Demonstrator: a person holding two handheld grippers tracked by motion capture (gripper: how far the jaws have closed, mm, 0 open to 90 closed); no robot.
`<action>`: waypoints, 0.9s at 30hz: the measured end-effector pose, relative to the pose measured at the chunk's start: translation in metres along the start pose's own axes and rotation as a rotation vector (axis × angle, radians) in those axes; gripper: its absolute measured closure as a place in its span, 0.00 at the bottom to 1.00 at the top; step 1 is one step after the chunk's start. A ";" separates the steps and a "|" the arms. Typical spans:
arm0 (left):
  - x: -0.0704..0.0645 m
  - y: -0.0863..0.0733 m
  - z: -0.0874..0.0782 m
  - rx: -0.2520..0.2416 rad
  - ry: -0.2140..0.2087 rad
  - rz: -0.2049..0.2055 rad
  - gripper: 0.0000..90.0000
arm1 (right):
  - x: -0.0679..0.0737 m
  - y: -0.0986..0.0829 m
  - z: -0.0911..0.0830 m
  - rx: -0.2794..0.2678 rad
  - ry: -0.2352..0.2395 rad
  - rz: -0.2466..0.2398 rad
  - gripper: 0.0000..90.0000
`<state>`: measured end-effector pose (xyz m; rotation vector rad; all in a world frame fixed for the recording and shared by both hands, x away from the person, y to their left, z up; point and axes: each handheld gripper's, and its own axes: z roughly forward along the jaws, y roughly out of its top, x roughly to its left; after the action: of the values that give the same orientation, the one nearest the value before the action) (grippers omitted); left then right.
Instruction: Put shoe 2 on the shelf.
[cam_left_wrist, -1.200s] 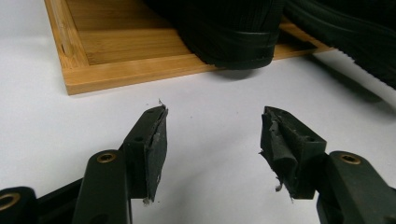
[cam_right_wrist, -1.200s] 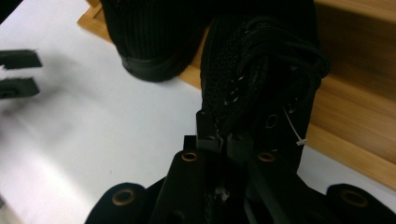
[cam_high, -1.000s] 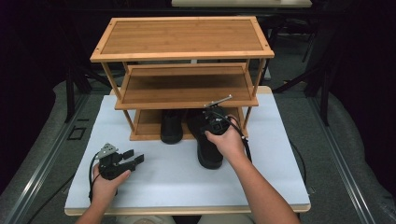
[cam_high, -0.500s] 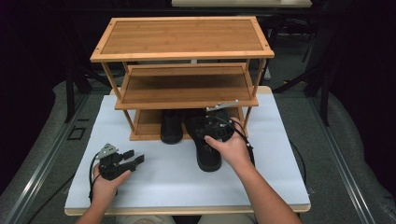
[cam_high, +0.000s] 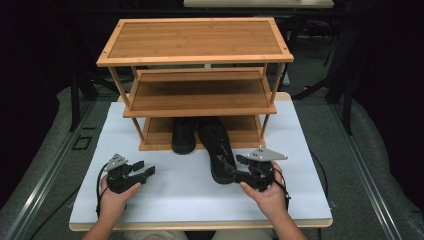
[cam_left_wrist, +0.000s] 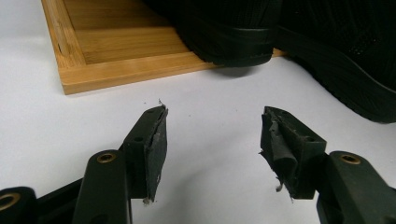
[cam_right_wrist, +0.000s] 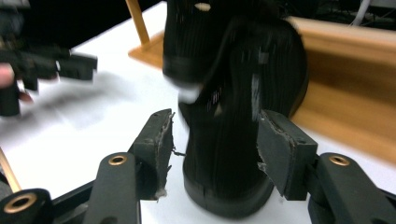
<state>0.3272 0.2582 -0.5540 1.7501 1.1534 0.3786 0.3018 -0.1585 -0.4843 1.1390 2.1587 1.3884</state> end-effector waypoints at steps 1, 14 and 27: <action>0.000 0.000 0.000 0.000 -0.001 0.000 0.46 | 0.000 -0.011 0.002 0.000 -0.005 -0.003 0.50; 0.000 0.000 0.001 0.003 0.000 0.004 0.46 | 0.003 -0.048 0.032 0.041 -0.085 -0.016 0.55; 0.000 0.000 0.002 0.007 -0.005 0.009 0.46 | 0.013 -0.020 0.053 -0.025 -0.096 0.049 0.82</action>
<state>0.3285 0.2569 -0.5546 1.7616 1.1450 0.3755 0.3188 -0.1207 -0.5249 1.2305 2.0541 1.3484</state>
